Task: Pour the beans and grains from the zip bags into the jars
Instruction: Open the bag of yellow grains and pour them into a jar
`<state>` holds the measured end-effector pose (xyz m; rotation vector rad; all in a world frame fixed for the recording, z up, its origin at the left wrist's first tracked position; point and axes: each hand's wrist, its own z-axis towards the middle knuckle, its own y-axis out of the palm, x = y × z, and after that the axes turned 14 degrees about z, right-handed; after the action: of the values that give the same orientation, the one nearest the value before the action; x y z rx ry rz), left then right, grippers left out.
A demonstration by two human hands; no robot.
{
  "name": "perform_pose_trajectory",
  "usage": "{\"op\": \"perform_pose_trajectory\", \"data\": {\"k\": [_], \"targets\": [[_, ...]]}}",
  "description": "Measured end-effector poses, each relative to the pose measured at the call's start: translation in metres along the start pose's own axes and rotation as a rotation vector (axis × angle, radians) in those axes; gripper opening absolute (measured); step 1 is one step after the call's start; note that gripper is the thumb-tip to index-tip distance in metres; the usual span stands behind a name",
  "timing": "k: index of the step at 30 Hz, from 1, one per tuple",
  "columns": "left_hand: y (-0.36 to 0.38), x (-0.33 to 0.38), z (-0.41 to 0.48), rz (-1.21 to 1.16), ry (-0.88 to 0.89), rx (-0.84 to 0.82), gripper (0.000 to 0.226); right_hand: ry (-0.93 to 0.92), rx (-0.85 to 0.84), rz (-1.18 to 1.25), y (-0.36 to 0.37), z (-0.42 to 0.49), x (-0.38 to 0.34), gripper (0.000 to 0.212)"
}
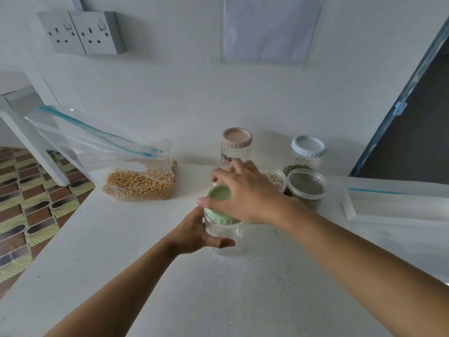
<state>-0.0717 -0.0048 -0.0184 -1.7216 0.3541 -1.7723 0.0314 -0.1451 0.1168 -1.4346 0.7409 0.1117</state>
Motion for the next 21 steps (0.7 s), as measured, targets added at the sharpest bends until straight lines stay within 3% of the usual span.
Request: {"op": "perform_pose_trajectory", "data": {"k": [2, 6, 11, 17, 18, 21], "targets": [[0.001, -0.001, 0.001, 0.011, 0.009, 0.008, 0.081, 0.088, -0.011, -0.171, 0.011, -0.003, -0.001, 0.074], [0.001, -0.003, 0.0, 0.042, 0.019, 0.023, 0.075, -0.072, 0.007, -0.155, 0.016, -0.003, -0.003, 0.063], [0.008, 0.005, 0.003, 0.07, 0.055, -0.007, 0.084, -0.096, -0.092, 0.304, -0.011, -0.004, 0.011, 0.052], [0.014, 0.011, 0.012, 0.107, 0.1, 0.0, 0.09, -0.128, 0.09, 1.031, -0.043, -0.023, 0.041, 0.039], [0.017, 0.013, 0.014, 0.111, 0.101, -0.002, 0.092, -0.098, 0.173, 0.995, -0.041, -0.026, 0.046, 0.037], [0.024, 0.017, 0.02, 0.126, 0.1, 0.017, 0.099, -0.042, 0.405, 0.456, -0.028, -0.04, 0.074, 0.043]]}}
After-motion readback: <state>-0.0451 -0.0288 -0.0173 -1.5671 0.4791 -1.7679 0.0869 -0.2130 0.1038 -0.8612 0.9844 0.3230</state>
